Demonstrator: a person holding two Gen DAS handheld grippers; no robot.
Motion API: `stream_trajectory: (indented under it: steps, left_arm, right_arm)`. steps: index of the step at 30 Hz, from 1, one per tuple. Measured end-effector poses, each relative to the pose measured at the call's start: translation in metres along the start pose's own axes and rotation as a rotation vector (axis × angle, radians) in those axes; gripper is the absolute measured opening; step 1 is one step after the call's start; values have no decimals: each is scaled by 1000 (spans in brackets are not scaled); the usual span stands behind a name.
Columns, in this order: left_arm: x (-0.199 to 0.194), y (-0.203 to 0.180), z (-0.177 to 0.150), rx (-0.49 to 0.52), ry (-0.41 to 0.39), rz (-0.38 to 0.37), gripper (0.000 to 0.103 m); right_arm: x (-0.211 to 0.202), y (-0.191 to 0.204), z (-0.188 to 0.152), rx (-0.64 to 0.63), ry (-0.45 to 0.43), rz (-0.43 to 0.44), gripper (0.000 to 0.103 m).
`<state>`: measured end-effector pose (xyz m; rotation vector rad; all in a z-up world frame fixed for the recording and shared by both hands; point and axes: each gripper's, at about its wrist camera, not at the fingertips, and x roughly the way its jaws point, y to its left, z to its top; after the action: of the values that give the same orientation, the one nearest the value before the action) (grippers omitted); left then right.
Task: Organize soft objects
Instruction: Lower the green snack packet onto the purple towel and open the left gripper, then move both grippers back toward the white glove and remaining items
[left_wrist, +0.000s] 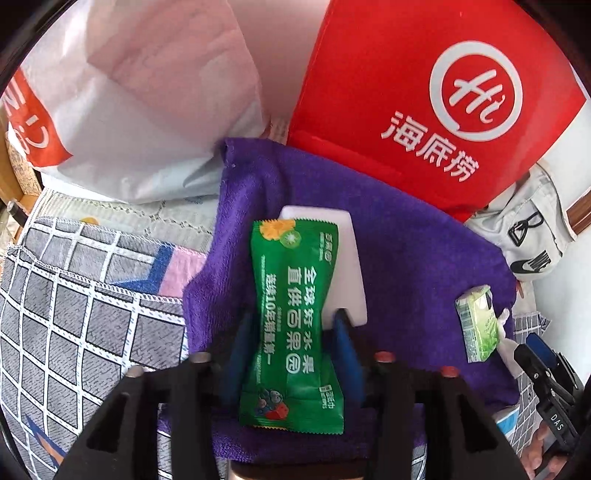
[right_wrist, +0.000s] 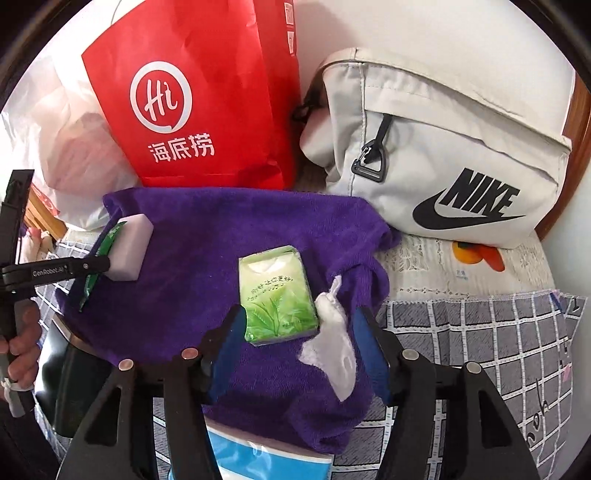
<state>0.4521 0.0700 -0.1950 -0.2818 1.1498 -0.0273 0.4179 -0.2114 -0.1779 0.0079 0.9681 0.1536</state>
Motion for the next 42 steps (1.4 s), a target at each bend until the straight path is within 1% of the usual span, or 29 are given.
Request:
stream_trajectory:
  steps: [3,4,6,11,15,20,22,26,29,33,35,38,41,42]
  left_arm:
    - [1,-3,0,-1,9,-5,53]
    - [1,-5,0,4,12,0,57]
    - [-1,-8,0,16,3,5,60]
    - [-8,-14,0,34,-28,9,61]
    - [-20,-16,-2,43,-51,12,61]
    - [-47,-23,-8,67,-99,9,61]
    - [-62,-23,-14,69,-126,4,61]
    - [-89,-22,-31,95,-142,-3,61]
    - [-111,-17,-52,96,-175,4,61]
    - [-130,-9,-83,98,-179,-30,61]
    - [-138,-3,-101,89,-177,-42,61]
    - [-145,5,-123,78,-170,-34,61]
    - [-151,17,-149,62,-165,-24,61]
    - [-153,21,-158,59,-162,-28,61]
  right_arm:
    - [-1,-3,0,11,9,15,60]
    - [-2,-3,0,12,6,15,63]
    - [-5,-3,0,13,1,23,68]
    - [-17,-5,1,25,-32,34,69]
    - [-29,-6,4,45,-59,69,69]
    - [-53,0,5,66,-109,107,69]
    - [-66,7,3,50,-127,123,69]
    - [-89,27,-14,-16,-157,103,69]
    - [-106,40,-36,-46,-163,108,68]
    - [-123,53,-69,-53,-143,134,59]
    - [-130,60,-83,-68,-136,137,57]
    - [-144,73,-108,-100,-127,135,51]
    - [-153,84,-134,-111,-109,155,45]
    - [-154,87,-141,-113,-98,165,39]
